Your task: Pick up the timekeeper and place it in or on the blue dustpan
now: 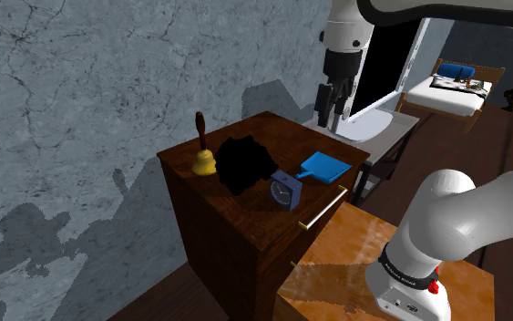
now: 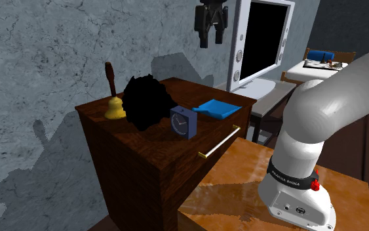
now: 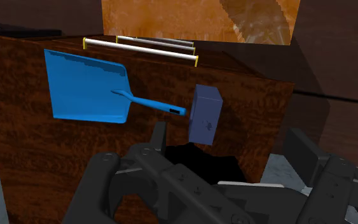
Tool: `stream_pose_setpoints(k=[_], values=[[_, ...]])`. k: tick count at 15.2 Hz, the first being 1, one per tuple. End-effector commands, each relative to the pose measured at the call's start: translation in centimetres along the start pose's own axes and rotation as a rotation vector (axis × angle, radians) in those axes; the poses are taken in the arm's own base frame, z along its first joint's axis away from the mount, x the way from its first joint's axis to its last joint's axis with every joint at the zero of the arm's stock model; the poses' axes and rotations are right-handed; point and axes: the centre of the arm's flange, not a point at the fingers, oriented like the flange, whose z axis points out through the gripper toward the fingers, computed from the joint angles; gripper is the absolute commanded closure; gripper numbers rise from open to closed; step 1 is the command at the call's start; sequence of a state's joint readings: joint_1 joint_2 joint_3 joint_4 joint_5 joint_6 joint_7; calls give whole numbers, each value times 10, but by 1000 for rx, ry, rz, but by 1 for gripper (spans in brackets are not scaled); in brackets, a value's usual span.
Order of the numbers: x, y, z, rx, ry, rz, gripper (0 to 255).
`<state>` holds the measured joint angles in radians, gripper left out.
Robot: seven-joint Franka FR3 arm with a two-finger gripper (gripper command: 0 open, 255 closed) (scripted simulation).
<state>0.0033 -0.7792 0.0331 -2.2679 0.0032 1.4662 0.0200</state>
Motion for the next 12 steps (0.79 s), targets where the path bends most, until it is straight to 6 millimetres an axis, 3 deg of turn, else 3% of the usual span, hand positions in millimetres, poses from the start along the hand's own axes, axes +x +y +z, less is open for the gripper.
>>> stream_pose_setpoints(k=[1,12], values=[[0,0,0,0,0,0,0],[63,-6,130,6,7,-32,0]])
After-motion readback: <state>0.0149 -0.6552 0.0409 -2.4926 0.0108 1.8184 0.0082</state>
